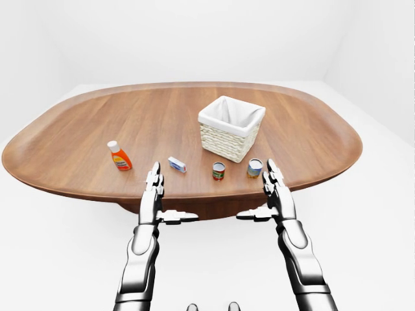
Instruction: Pick up the alphabet soup and the cream cheese box, and put them in the basket.
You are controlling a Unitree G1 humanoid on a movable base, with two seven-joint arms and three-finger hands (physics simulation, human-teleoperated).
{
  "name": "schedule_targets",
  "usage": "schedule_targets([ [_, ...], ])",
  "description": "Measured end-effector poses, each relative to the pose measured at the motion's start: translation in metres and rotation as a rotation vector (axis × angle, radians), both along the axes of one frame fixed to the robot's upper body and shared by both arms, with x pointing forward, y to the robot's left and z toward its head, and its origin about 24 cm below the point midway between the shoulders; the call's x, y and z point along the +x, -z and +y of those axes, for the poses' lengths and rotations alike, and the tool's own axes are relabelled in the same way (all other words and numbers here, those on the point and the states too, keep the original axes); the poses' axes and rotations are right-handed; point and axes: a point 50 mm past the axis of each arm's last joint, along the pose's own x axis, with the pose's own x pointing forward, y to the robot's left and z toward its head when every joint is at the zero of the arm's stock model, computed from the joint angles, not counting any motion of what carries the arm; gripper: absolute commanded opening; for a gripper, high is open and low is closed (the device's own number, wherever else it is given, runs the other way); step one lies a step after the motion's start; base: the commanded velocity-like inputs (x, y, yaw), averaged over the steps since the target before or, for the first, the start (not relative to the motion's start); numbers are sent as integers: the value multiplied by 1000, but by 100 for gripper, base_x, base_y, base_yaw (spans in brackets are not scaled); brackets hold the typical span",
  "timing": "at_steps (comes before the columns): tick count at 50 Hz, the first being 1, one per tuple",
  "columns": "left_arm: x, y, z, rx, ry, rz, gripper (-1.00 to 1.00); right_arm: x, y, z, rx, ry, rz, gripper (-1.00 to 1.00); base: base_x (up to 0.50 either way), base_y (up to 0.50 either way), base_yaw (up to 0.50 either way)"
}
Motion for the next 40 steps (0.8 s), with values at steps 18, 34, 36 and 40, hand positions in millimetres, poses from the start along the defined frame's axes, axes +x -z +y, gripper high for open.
schedule_targets([
  [18,0,1,0,3,1,-1,100,1,1,0,-2,0,3,100,0,-25,0],
  [34,0,1,-1,5,2,-1,100,1,2,-1,-3,5,6,100,0,-12,0],
  [36,0,0,-1,6,2,-1,100,1,1,-1,-2,7,6,100,0,0,0],
  [40,0,0,-1,6,2,-1,100,1,1,-2,0,17,1,100,0,0,0],
])
